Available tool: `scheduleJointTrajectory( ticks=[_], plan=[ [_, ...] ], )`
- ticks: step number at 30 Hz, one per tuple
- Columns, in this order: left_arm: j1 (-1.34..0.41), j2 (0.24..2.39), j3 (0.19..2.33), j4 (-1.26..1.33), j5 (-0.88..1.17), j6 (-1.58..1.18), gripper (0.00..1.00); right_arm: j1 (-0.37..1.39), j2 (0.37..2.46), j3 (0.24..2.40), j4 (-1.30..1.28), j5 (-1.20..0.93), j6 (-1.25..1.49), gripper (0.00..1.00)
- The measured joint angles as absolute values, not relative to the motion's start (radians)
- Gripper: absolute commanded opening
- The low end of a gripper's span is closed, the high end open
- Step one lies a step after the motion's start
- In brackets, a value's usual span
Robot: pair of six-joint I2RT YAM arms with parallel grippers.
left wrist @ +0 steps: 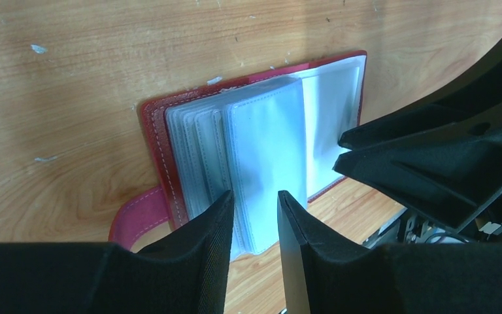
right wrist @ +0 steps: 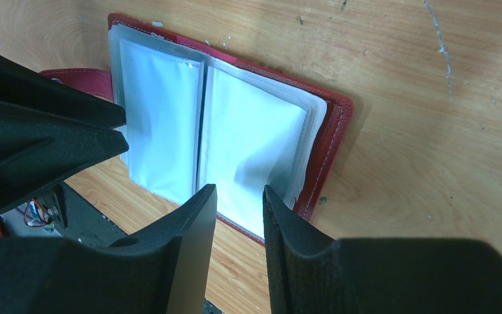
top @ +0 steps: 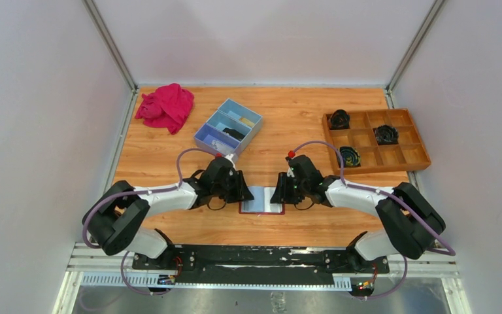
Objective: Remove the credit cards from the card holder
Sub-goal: Remove the credit card from the card holder.
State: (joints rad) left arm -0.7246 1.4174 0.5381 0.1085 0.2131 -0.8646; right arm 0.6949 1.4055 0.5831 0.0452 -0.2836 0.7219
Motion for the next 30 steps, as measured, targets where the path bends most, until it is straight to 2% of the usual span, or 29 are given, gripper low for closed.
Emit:
scheduleJointTrajectory(
  ticks=[21, 30],
  plan=[
    [-0.778, 1.453, 0.678, 0.1, 0.272, -0.855, 0.36, 0.689, 1.398, 0.576, 0.046, -0.283, 0.722, 0.36],
    [-0.83, 1.605, 0.764, 0.101, 0.291, -0.844, 0.36, 0.566, 1.216, 0.517, -0.012, -0.252, 0.72, 0.37]
  ],
)
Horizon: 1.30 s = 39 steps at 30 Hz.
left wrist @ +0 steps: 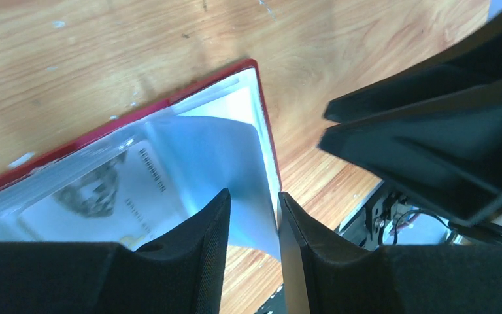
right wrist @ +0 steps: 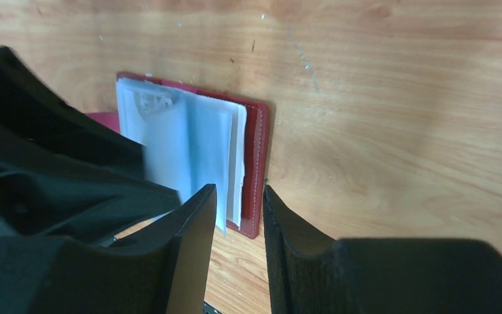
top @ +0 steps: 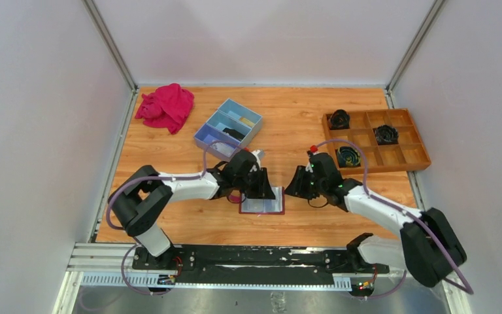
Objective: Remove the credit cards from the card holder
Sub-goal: Remove the credit card from the card holder.
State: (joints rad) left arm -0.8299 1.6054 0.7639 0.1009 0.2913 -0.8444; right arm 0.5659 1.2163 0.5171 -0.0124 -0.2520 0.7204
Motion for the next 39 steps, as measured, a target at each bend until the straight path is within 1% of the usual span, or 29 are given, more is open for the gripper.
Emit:
scheduleJointTrajectory(
  ticks=[5, 9, 14, 19, 23, 26, 32, 39],
  plan=[
    [-0.87, 1.694, 0.839, 0.103, 0.31, -0.841, 0.36, 0.519, 1.044, 0.506, -0.077, -0.194, 0.717, 0.37],
    [-0.887, 1.711, 0.873, 0.104, 0.327, -0.833, 0.36, 0.509, 0.933, 0.494, -0.099, -0.147, 0.717, 0.38],
    [-0.863, 1.65, 0.842, 0.107, 0.338, -0.826, 0.35, 0.508, 0.918, 0.483, -0.101, -0.15, 0.71, 0.37],
    [-0.802, 1.536, 0.736, 0.113, 0.333, -0.827, 0.34, 0.511, 1.045, 0.483, -0.015, -0.257, 0.705, 0.33],
    [-0.758, 1.472, 0.644, 0.112, 0.323, -0.843, 0.33, 0.553, 1.229, 0.515, 0.057, -0.364, 0.706, 0.32],
    [-0.731, 1.442, 0.588, 0.109, 0.312, -0.854, 0.32, 0.592, 1.328, 0.545, 0.122, -0.427, 0.714, 0.32],
    [-0.702, 1.398, 0.531, 0.107, 0.275, -0.886, 0.32, 0.608, 1.441, 0.55, 0.244, -0.504, 0.748, 0.3],
    [-0.702, 1.398, 0.522, 0.107, 0.243, -0.894, 0.31, 0.609, 1.528, 0.55, 0.322, -0.542, 0.784, 0.26]
  ],
)
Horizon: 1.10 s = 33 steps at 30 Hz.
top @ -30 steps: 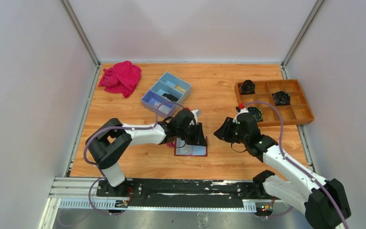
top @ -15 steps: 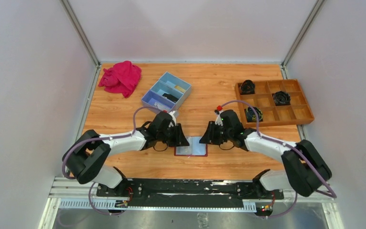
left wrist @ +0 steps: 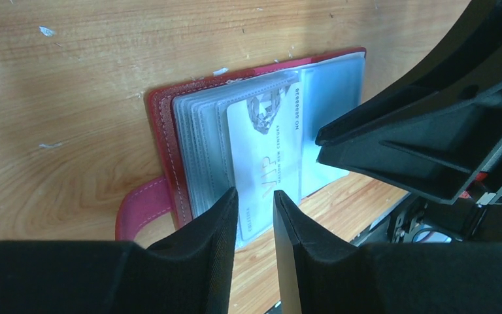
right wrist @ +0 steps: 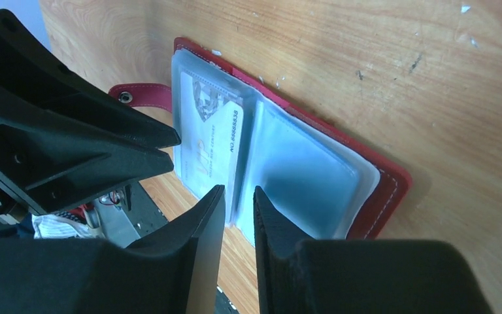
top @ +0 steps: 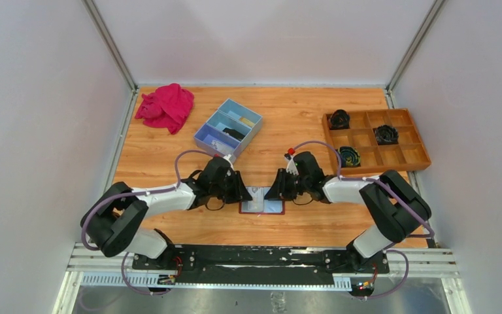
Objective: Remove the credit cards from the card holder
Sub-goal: Remove the credit card from the card holder.
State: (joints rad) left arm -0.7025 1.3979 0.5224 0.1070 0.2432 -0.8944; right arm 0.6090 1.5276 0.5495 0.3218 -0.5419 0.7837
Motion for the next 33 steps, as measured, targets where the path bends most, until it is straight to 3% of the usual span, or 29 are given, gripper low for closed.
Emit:
scheduleJointTrajectory(
  ticks=[8, 18, 27, 33],
  plan=[
    [-0.702, 1.436, 0.546, 0.111, 0.253, -0.889, 0.31, 0.609, 1.591, 0.554, 0.382, -0.561, 0.823, 0.22],
    [-0.695, 1.474, 0.57, 0.112, 0.284, -0.877, 0.3, 0.609, 1.617, 0.56, 0.411, -0.561, 0.854, 0.09],
    [-0.688, 1.485, 0.574, 0.118, 0.299, -0.874, 0.29, 0.606, 1.631, 0.559, 0.436, -0.562, 0.883, 0.18],
    [-0.687, 1.488, 0.575, 0.12, 0.303, -0.871, 0.29, 0.596, 1.656, 0.552, 0.486, -0.578, 0.913, 0.07]
  ],
)
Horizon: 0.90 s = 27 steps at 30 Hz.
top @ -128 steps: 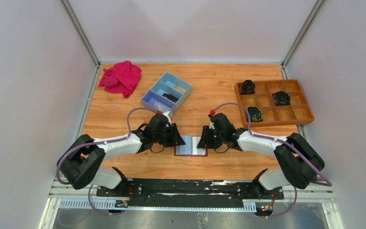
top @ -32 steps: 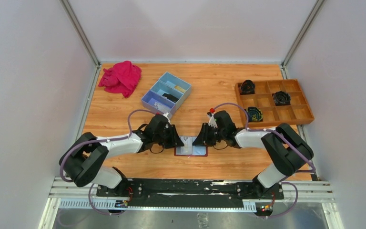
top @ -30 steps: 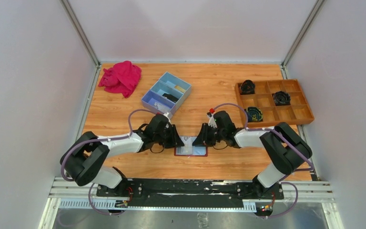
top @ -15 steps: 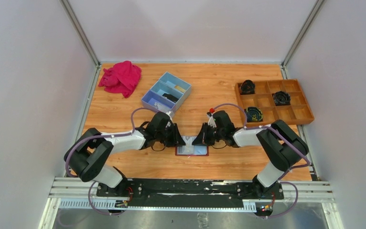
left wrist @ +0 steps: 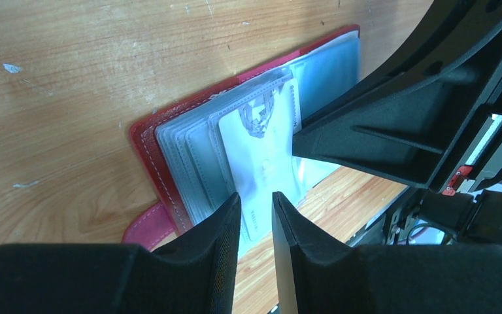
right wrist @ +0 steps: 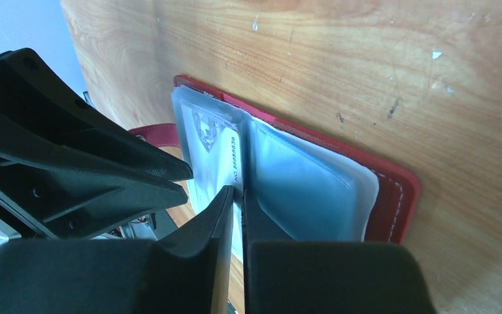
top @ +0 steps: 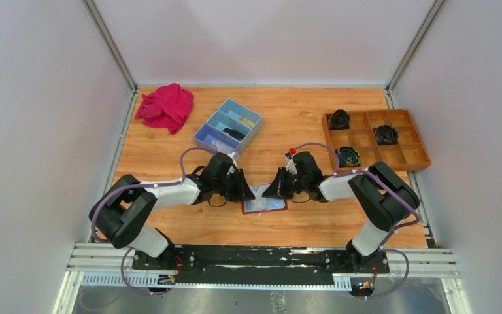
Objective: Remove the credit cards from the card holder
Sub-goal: Remove the credit card from the card holder.
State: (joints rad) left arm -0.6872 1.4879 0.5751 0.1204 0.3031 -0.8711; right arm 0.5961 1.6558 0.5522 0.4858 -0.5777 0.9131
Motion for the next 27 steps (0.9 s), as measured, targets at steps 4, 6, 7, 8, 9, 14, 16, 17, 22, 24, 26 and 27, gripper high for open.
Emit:
scheduleJointTrajectory(
  ticks=[4, 6, 7, 8, 9, 14, 16, 17, 22, 24, 26, 27],
  plan=[
    [-0.688, 1.49, 0.575, 0.126, 0.303, -0.871, 0.29, 0.585, 1.656, 0.541, 0.51, -0.58, 0.925, 0.01],
    [-0.688, 1.495, 0.575, 0.133, 0.303, -0.872, 0.29, 0.574, 1.654, 0.527, 0.525, -0.587, 0.927, 0.0],
    [-0.688, 1.498, 0.575, 0.138, 0.305, -0.874, 0.29, 0.569, 1.652, 0.521, 0.531, -0.591, 0.928, 0.0],
    [-0.689, 1.501, 0.575, 0.142, 0.306, -0.875, 0.29, 0.562, 1.65, 0.514, 0.536, -0.597, 0.929, 0.0],
    [-0.689, 1.503, 0.575, 0.148, 0.307, -0.876, 0.29, 0.558, 1.648, 0.509, 0.54, -0.602, 0.931, 0.0],
    [-0.69, 1.509, 0.575, 0.16, 0.308, -0.879, 0.29, 0.548, 1.642, 0.491, 0.559, -0.612, 0.936, 0.0],
    [-0.69, 1.51, 0.575, 0.162, 0.308, -0.881, 0.29, 0.543, 1.639, 0.483, 0.566, -0.616, 0.936, 0.0],
    [-0.69, 1.51, 0.575, 0.163, 0.307, -0.883, 0.29, 0.54, 1.639, 0.477, 0.571, -0.62, 0.937, 0.0],
    [-0.691, 1.51, 0.57, 0.167, 0.301, -0.893, 0.29, 0.514, 1.626, 0.445, 0.585, -0.644, 0.942, 0.0],
    [-0.691, 1.51, 0.569, 0.171, 0.3, -0.894, 0.29, 0.504, 1.616, 0.432, 0.586, -0.652, 0.942, 0.0],
    [-0.691, 1.51, 0.568, 0.171, 0.301, -0.894, 0.29, 0.499, 1.61, 0.423, 0.587, -0.656, 0.942, 0.0],
    [-0.691, 1.51, 0.568, 0.172, 0.301, -0.895, 0.29, 0.497, 1.607, 0.419, 0.587, -0.657, 0.942, 0.0]
  ],
)
